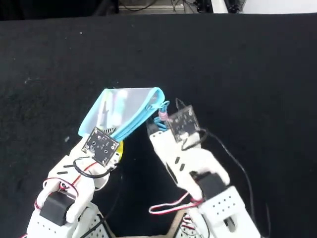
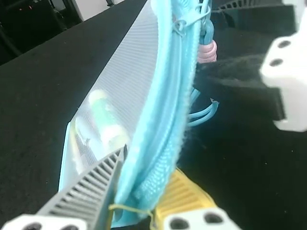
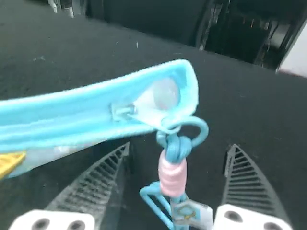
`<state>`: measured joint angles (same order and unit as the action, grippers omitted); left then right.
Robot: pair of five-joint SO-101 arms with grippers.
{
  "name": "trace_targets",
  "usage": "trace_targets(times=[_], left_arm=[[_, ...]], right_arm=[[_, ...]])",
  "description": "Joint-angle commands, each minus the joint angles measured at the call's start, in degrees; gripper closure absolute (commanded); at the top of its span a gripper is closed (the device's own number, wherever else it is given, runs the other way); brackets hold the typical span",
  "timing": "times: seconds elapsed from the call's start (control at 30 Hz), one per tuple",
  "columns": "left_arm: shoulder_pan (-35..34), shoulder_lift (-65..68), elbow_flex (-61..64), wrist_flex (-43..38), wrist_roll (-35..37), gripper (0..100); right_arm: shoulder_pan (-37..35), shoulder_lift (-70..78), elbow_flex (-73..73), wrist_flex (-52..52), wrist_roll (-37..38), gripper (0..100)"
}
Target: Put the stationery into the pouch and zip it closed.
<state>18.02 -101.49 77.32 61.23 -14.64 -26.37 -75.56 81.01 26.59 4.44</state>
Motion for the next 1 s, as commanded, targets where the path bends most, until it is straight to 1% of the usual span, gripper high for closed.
trace_targets(times=[0.0,0.13,0.27,0.33,0.47,0.53,0.67,0.73,0.9,0.97], left_arm=[[-0.31,0.44,-1.71,0.62,0.97,97],[-0.31,0.44,-1.71,0.62,0.97,97],[-0.13,0.44,-1.71,0.62,0.97,97],[-0.13,0.44,-1.71,0.62,0.97,97],[-0.31,0.44,-1.71,0.62,0.97,97],[-0.31,0.44,-1.71,0.62,0.97,97],[-0.31,0.44,-1.71,0.62,0.97,97],[-0.31,0.44,-1.71,0.62,0.97,97],[-0.31,0.44,-1.71,0.62,0.97,97],[-0.22,0.44,-1.71,0.62,0.97,97]], right_arm=[[4.13,5.05,-5.58,-4.04,-0.53,70.5],[8.53,1.98,-5.41,-4.57,-0.62,70.5],[8.00,-2.77,-1.98,-4.92,-1.23,72.1],[6.77,-5.23,-0.75,-4.66,-0.97,78.9],[5.54,-10.42,1.45,-4.66,-0.88,98.8],[5.54,-12.70,2.51,-4.57,-0.79,97.2],[5.80,-15.43,3.65,-4.57,4.13,98.7],[5.89,-15.87,3.82,-4.48,5.19,98.8],[9.93,-15.87,3.47,-4.48,4.92,98.8],[11.96,-15.87,3.38,-4.57,2.81,98.8]])
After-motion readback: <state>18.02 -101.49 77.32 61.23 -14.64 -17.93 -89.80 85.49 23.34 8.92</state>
